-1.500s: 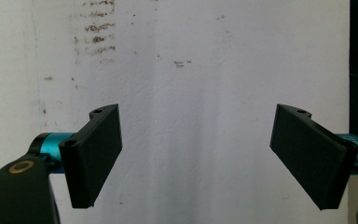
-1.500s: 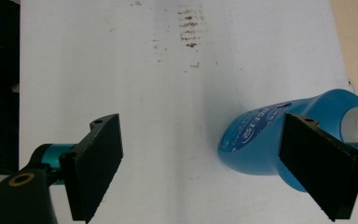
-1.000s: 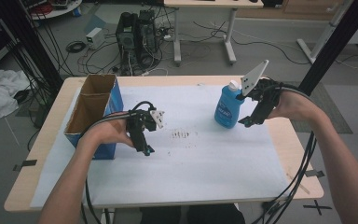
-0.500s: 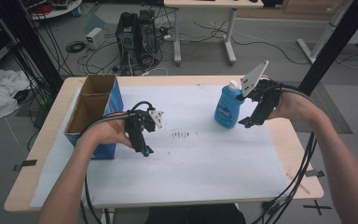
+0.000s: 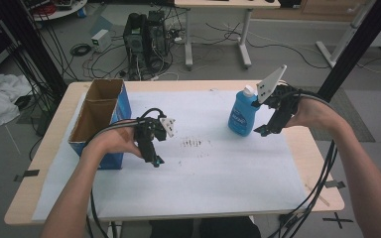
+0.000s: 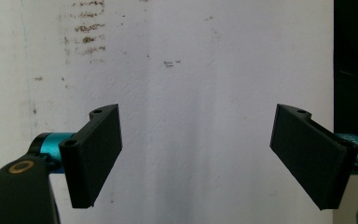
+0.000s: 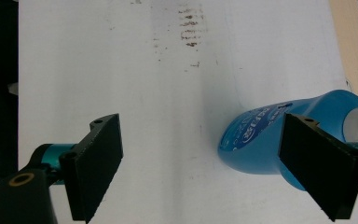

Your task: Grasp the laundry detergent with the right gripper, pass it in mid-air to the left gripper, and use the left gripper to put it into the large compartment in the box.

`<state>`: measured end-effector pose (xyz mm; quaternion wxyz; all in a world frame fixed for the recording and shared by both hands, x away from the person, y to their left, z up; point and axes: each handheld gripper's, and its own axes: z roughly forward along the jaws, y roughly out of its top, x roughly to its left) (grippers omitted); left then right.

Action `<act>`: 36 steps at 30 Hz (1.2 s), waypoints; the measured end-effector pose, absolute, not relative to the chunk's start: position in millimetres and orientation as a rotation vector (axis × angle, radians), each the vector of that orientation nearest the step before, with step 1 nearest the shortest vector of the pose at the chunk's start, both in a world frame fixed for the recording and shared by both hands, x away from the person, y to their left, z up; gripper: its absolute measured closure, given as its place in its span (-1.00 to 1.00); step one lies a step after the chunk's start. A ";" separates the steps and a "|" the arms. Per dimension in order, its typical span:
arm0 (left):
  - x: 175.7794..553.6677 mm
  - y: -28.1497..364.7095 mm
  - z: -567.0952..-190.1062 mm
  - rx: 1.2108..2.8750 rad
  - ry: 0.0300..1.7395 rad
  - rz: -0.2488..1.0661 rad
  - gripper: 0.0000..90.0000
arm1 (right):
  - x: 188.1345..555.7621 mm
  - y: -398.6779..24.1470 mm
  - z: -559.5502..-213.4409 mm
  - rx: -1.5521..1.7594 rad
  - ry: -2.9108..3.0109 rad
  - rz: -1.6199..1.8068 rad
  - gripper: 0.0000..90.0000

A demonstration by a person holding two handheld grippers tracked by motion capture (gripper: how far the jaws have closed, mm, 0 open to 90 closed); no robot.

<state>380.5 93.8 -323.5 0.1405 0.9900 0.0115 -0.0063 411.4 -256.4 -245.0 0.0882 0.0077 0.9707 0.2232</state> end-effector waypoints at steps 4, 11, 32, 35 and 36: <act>380.9 93.8 -323.3 2.864 0.042 -0.028 -0.63 | 410.6 -256.1 -244.6 0.030 2.895 0.652 -0.71; 382.4 94.2 -323.9 2.856 0.030 -0.027 -0.63 | 413.6 -259.1 -245.6 0.114 2.901 0.619 -0.71; 377.4 92.5 -322.3 2.855 0.025 -0.031 -0.63 | 430.0 -280.9 -266.7 0.662 2.860 0.562 -0.71; 377.5 92.1 -321.9 2.857 0.015 -0.027 -0.63 | 430.4 -282.5 -270.9 0.754 2.837 0.553 -0.71; 377.4 91.7 -322.1 2.856 0.013 -0.028 -0.63 | 431.2 -283.0 -272.9 0.768 2.826 0.553 -0.71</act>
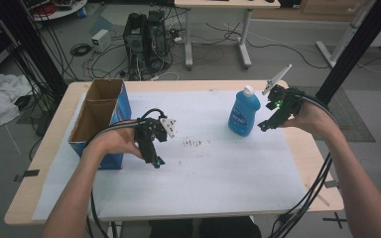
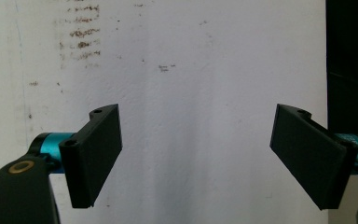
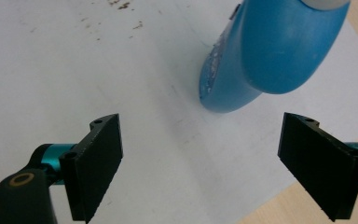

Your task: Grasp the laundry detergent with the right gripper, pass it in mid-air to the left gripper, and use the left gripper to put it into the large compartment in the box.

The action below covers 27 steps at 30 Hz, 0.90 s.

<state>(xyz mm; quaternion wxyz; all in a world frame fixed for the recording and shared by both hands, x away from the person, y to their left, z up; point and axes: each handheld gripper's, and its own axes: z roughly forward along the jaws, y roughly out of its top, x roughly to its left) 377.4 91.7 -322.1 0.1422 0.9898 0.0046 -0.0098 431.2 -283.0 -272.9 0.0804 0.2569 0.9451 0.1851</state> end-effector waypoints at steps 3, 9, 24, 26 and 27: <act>376.2 91.4 -322.5 2.854 0.022 -0.031 -0.63 | 436.4 -285.0 -279.6 0.788 2.796 0.574 -0.71; 375.1 91.1 -323.2 2.851 0.019 -0.033 -0.63 | 440.5 -286.6 -288.3 0.918 2.736 0.601 -0.71; 374.3 94.0 -321.6 2.857 0.006 -0.018 -0.63 | 454.7 -286.2 -309.0 0.959 2.612 0.738 -0.71; 374.1 94.3 -322.6 2.855 0.009 -0.021 -0.63 | 455.9 -283.9 -311.9 0.970 2.619 0.731 -0.71; 374.1 94.3 -323.1 2.853 0.011 -0.022 -0.63 | 458.1 -283.7 -313.5 0.937 2.610 0.735 -0.71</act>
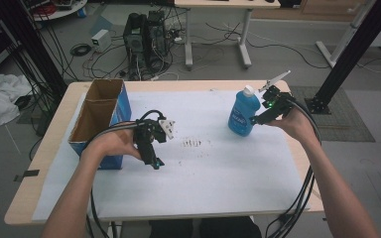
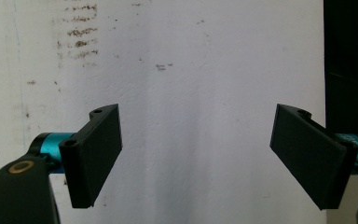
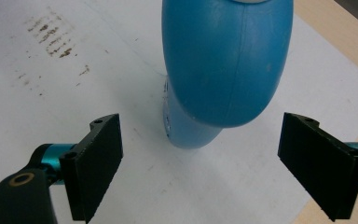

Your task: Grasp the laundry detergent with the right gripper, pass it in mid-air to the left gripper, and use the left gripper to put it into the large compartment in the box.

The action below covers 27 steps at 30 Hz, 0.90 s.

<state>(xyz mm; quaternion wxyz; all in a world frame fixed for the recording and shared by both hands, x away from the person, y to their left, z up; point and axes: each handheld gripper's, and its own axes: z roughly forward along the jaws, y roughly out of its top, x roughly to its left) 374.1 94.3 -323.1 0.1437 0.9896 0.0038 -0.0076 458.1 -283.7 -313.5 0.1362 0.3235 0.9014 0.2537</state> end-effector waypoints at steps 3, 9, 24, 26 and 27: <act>374.1 94.1 -324.2 2.856 0.007 -0.024 -0.63 | 459.2 -280.2 -316.7 0.974 2.609 0.722 -0.71; 373.8 94.7 -324.3 2.858 0.013 -0.027 -0.63 | 464.1 -278.9 -322.5 0.997 2.580 0.738 -0.71; 373.2 97.0 -326.9 2.851 0.028 -0.037 -0.63 | 473.5 -272.4 -334.0 1.013 2.542 0.776 -0.71; 372.7 97.0 -326.8 2.853 0.034 -0.040 -0.63 | 474.6 -271.4 -335.4 1.020 2.546 0.783 -0.71; 372.7 97.0 -326.8 2.853 0.034 -0.040 -0.63 | 475.0 -271.1 -336.0 1.024 2.547 0.778 -0.71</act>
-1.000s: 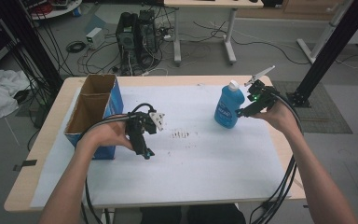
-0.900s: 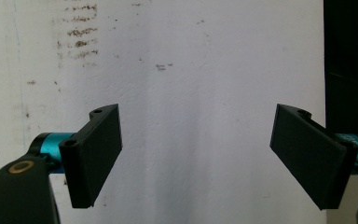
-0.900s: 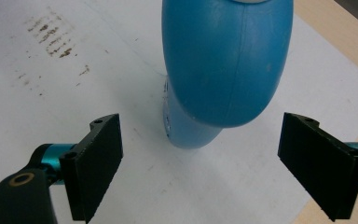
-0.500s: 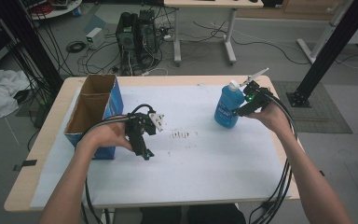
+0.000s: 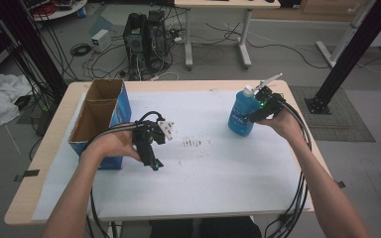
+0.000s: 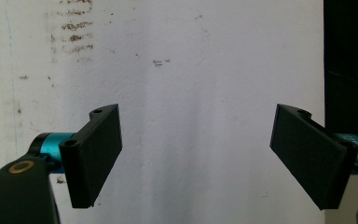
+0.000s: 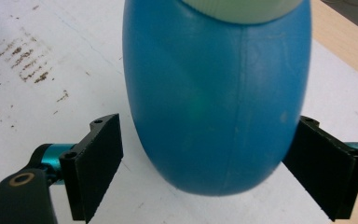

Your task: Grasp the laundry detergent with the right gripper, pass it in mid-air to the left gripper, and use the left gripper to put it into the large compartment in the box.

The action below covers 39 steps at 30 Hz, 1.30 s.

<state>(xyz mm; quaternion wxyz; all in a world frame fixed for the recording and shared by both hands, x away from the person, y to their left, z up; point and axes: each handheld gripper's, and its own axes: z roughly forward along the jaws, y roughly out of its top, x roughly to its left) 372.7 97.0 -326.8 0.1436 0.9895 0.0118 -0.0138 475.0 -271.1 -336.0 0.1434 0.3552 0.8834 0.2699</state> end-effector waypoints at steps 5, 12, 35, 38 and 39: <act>373.3 96.9 -327.9 2.848 0.023 -0.036 -0.63 | 477.5 -270.5 -339.1 1.048 2.549 0.799 -0.71; 373.8 97.0 -328.2 2.847 0.026 -0.042 -0.63 | 480.7 -270.0 -342.8 1.049 2.559 0.815 -0.71; 373.9 96.1 -331.3 2.849 0.028 -0.050 -0.63 | 484.3 -271.5 -348.0 1.055 2.552 0.841 -0.65; 374.0 96.2 -331.7 2.852 0.026 -0.051 -0.63 | 484.5 -271.8 -347.8 1.033 2.557 0.855 -0.60; 374.1 96.3 -331.8 2.854 0.027 -0.050 -0.63 | 484.4 -271.5 -347.9 1.040 2.558 0.854 -0.59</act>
